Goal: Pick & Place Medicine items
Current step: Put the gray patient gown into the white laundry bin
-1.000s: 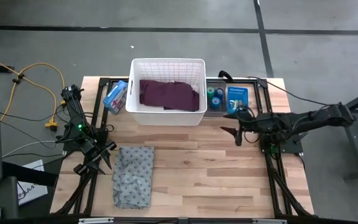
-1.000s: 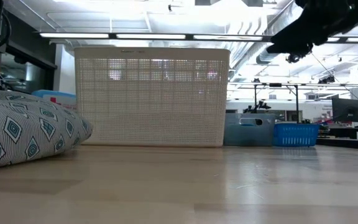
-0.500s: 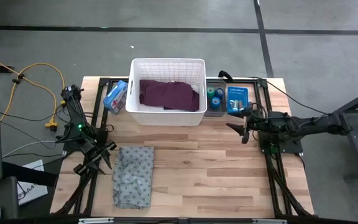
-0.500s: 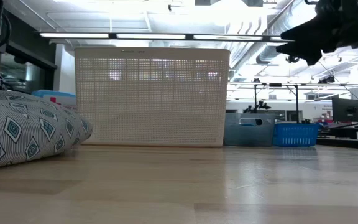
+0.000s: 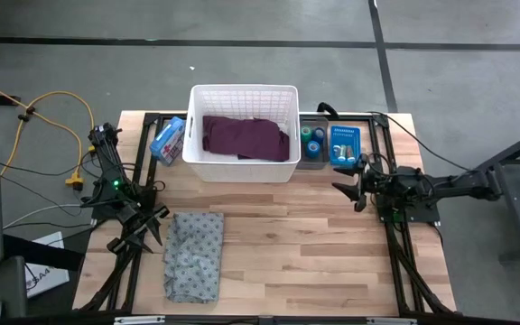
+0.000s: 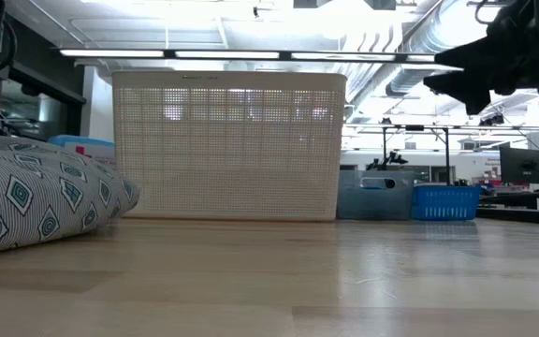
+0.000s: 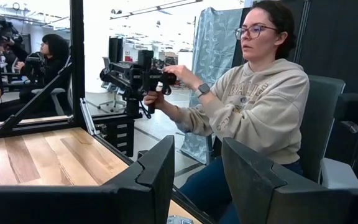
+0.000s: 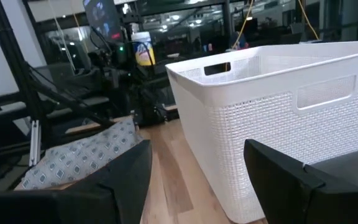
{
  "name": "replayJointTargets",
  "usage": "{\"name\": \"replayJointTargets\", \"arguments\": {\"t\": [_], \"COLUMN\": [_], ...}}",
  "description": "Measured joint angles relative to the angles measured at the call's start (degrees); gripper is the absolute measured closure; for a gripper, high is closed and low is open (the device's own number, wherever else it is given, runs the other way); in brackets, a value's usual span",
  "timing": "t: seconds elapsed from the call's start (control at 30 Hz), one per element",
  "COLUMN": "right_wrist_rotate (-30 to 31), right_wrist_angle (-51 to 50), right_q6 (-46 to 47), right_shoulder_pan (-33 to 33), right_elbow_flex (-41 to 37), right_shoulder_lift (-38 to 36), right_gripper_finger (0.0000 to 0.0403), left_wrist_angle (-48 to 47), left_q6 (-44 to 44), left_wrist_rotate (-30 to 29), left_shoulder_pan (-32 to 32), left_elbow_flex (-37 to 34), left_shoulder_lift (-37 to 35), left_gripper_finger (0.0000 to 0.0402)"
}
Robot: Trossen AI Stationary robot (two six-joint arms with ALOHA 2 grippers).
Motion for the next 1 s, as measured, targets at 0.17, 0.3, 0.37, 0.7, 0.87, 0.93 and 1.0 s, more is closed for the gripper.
{"name": "replayJointTargets", "arguments": {"t": [0.17,0.3,0.37,0.7,0.87,0.93,1.0], "right_wrist_rotate": [-0.10,-0.15,-0.13,-0.37,-0.40,-0.46,-1.22], "right_wrist_angle": [0.71,0.94,0.58,-3.15,-4.40,-5.58,-5.99], "right_q6": [0.51,1.51,1.64,1.46,0.08,-0.30,-0.31], "right_shoulder_pan": [0.00,0.00,0.00,0.00,0.01,0.00,0.02], "right_elbow_flex": [-2.06,-3.31,-3.31,-3.36,-3.36,-3.38,-3.38], "right_shoulder_lift": [-2.19,-3.66,-3.84,-3.87,-3.87,-3.86,-3.87], "right_gripper_finger": [0.0160,0.0160,0.0160,0.0160,0.0160,0.0160,0.0160], "left_wrist_angle": [-0.02,0.00,0.00,-0.02,0.00,-0.02,-0.02], "left_q6": [0.00,0.00,0.00,0.00,0.00,0.00,0.00], "left_wrist_rotate": [0.00,-0.01,-0.02,0.00,0.00,-0.02,-0.02], "left_shoulder_pan": [0.01,0.00,0.00,0.01,0.01,0.00,0.02], "left_elbow_flex": [0.00,0.00,0.00,0.00,0.00,0.00,0.00], "left_shoulder_lift": [0.02,0.00,0.00,0.00,0.00,0.00,0.02], "left_gripper_finger": [0.0274,0.0274,0.0274,0.0274,0.0274,0.0274,0.0274]}}
